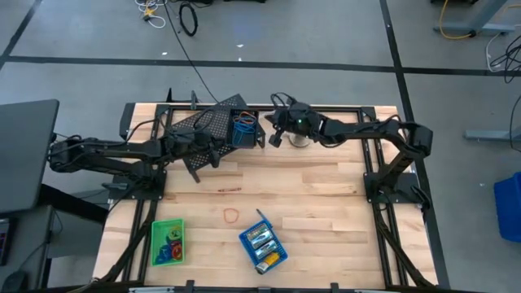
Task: Pick & Place Office Desk Supplies
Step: Put the black bin with rubber bands on the shelf, then put the red crayon into the blue bin
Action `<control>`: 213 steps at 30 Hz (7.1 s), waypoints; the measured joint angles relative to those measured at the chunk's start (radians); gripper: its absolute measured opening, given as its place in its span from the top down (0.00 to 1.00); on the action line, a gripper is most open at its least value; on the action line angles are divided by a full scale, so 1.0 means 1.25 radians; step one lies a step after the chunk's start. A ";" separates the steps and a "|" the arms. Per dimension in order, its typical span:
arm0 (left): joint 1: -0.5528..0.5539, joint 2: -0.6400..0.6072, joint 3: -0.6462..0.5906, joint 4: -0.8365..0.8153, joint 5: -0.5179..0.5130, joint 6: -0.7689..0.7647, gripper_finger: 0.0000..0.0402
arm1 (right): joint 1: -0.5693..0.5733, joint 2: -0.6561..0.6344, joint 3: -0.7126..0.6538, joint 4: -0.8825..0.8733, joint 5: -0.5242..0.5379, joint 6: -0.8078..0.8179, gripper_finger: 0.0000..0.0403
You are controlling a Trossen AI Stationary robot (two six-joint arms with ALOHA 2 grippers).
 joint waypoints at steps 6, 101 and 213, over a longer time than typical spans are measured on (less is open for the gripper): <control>0.000 0.000 0.000 0.004 0.000 -0.002 1.00 | -0.043 0.001 0.000 0.002 -0.096 0.005 1.00; -0.042 0.139 0.069 0.027 -0.145 0.004 0.80 | -0.055 0.159 0.149 -0.053 -0.144 -0.096 0.80; -0.385 0.545 0.346 -0.559 -0.058 -0.108 0.95 | 0.798 -0.001 0.294 -0.924 0.209 0.257 0.57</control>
